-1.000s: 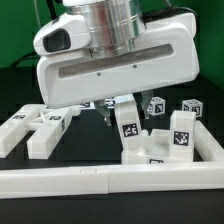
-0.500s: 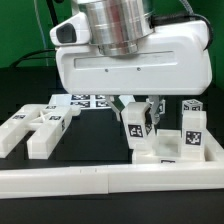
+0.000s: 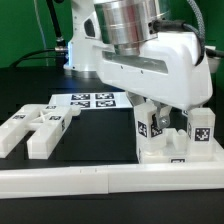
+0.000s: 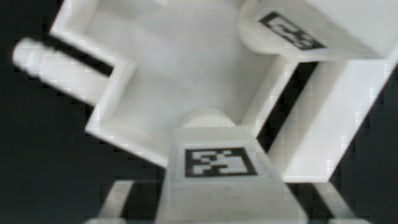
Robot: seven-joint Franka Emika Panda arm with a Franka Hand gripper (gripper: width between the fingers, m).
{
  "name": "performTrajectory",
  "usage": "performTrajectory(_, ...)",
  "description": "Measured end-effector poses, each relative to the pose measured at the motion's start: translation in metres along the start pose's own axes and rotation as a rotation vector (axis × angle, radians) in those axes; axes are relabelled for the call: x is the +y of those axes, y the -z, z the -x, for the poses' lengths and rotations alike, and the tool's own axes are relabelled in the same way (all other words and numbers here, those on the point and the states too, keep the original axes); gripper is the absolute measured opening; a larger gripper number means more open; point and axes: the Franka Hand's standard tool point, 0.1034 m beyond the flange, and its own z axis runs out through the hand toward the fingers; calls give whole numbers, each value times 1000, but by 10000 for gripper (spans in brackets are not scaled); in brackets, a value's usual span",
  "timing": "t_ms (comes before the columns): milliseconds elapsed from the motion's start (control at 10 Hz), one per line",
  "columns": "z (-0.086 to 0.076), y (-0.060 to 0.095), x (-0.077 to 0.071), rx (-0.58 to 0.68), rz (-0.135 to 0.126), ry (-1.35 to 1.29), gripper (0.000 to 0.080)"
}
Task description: Assemble chair
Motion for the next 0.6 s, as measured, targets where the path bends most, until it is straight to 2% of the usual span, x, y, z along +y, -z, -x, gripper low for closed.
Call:
performTrajectory(400, 0, 0, -1, -6, -7, -184, 290)
performTrajectory(500, 1, 0, -1, -6, -7, -161, 290)
performTrajectory(600, 1, 0, -1, -6, -7, -112, 509)
